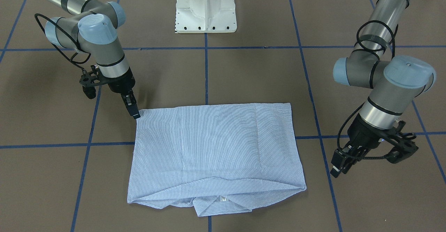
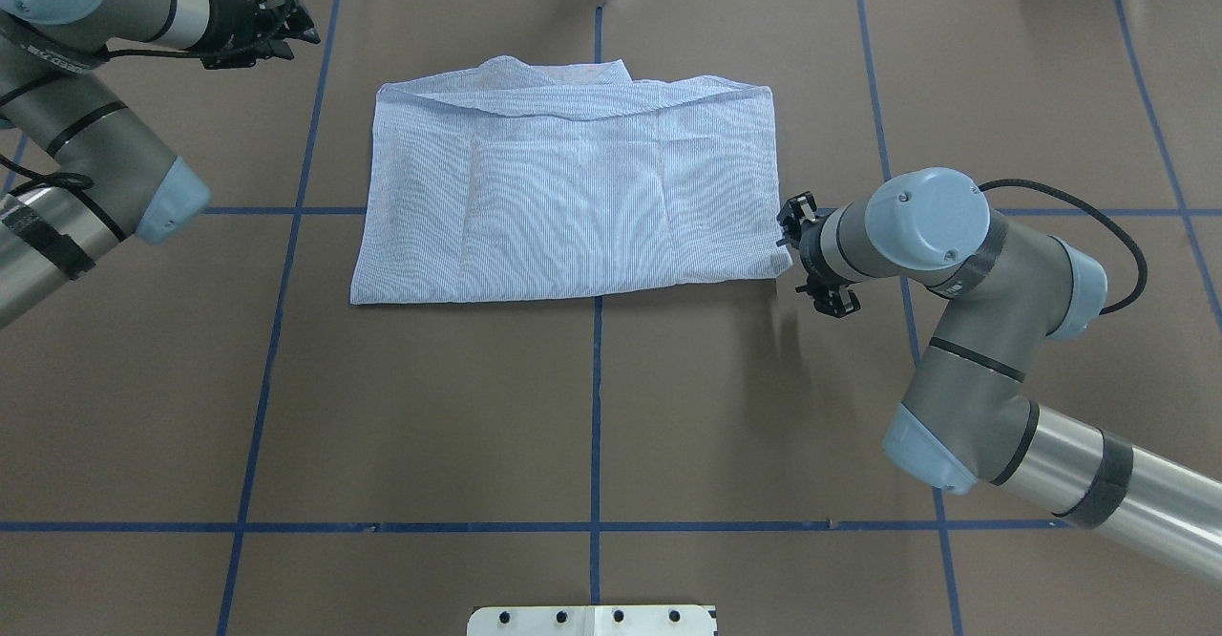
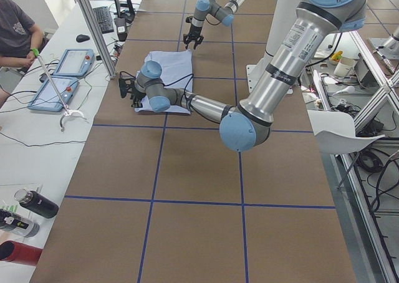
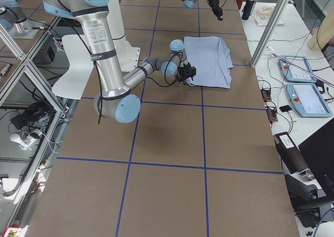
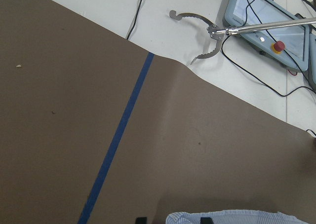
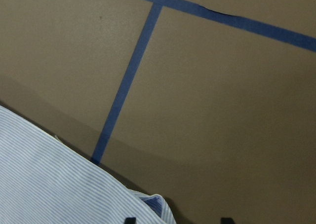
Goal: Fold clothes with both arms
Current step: 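Move the right gripper to the folded shirt's side edge and grasp it, then drag the grasped shirt edge toward the robot with the right gripper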
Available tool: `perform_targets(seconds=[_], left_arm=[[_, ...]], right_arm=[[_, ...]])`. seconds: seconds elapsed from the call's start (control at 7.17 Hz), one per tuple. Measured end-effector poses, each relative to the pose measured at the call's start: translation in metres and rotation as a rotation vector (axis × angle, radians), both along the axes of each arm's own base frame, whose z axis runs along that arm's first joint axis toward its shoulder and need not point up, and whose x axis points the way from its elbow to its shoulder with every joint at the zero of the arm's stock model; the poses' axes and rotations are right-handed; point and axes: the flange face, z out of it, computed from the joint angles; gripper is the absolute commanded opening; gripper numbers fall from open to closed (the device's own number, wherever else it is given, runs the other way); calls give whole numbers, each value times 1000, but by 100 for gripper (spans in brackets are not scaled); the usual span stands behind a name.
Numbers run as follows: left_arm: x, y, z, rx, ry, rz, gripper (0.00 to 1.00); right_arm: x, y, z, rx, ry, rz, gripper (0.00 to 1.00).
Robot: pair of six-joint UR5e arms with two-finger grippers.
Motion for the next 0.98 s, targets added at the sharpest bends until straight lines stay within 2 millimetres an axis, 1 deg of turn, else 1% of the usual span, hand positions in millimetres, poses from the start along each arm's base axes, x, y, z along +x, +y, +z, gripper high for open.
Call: perform_targets(seconds=[0.14, 0.28, 0.42, 0.56, 0.98], left_arm=[[-1, 1, -1, 2, 1, 0, 47], [-1, 2, -1, 3, 1, -1, 47], [-1, 2, -2, 4, 2, -1, 47], [-1, 2, -1, 3, 2, -2, 47], [-2, 2, 0, 2, 2, -1, 47]], right_arm=[[-4, -3, -1, -1, 2, 0, 61], [-10, -7, -2, -3, 3, -1, 45], [-14, -10, -4, -4, 4, -1, 2], [-15, -11, -3, -7, 4, -3, 0], [-12, -7, -9, -21, -22, -32, 0]])
